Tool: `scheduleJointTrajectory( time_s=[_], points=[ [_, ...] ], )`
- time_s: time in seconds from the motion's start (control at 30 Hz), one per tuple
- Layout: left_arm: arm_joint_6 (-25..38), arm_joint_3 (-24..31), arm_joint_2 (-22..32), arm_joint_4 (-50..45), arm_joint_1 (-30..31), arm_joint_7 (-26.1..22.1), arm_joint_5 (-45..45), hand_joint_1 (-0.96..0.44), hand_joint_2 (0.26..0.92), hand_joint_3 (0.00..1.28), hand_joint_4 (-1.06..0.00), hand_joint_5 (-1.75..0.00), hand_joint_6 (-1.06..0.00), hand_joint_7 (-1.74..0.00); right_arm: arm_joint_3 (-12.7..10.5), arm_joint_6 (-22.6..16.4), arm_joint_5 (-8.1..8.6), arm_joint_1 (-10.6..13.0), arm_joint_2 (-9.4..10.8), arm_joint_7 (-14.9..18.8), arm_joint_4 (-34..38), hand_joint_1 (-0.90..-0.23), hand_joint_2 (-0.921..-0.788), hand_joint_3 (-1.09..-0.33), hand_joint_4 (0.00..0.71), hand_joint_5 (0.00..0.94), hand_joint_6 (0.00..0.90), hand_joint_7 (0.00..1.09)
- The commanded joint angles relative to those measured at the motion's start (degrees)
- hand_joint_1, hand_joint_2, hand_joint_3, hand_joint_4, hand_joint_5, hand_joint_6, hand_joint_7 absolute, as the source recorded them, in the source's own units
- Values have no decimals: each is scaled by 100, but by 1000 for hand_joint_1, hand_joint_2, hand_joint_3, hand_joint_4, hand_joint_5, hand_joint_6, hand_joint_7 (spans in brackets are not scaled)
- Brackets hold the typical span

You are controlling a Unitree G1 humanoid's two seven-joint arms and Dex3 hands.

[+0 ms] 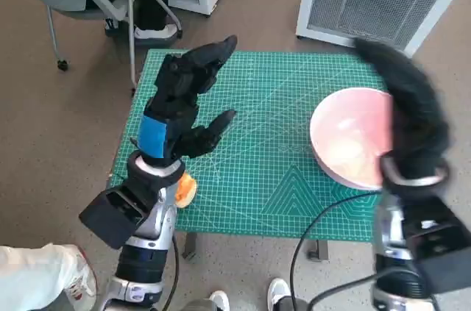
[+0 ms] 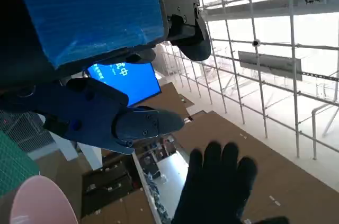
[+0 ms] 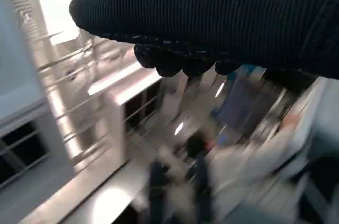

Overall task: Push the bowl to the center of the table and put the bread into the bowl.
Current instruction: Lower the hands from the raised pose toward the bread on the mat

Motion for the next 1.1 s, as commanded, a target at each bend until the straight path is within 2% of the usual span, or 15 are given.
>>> scheduleJointTrajectory(
  time_s=[0.03,0.23,0.37,0.53,0.6,0.8,1.1],
  points=[
    [-80,20,63,23,-12,12,96,-320,921,335,-434,-61,-179,-733,-596,-67,-213,228,-155,-622,734,-524,-921,-800,275,2,-1,608],
    [-128,26,91,47,16,70,173,-327,921,338,-434,-59,-169,-729,-1042,-340,-206,160,-470,-1092,2010,-534,-921,-795,275,2,14,573],
    [-132,42,101,47,30,115,228,-333,921,342,-429,-55,-165,-728,-1193,-464,-116,86,-682,-1225,2884,-529,-921,-802,263,0,23,551],
    [-147,68,120,54,53,163,268,-351,921,349,-424,-50,-164,-728,-1257,-455,-49,49,-815,-1341,3648,-496,-921,-832,240,0,25,528],
    [-153,80,130,64,59,184,278,-358,921,351,-423,-49,-164,-728,-1258,-442,-4,33,-826,-1340,3925,-479,-921,-843,226,0,20,521],
    [-164,101,153,102,70,236,281,-368,921,353,-424,-47,-167,-725,-1251,-294,267,-96,-739,-1086,4638,-440,-921,-868,198,0,8,486],
    [-149,138,180,66,103,257,266,-367,921,352,-426,-43,-167,-711,-1177,94,418,-390,-530,-864,5408,-443,-921,-857,187,1,19,435]
  ],
)
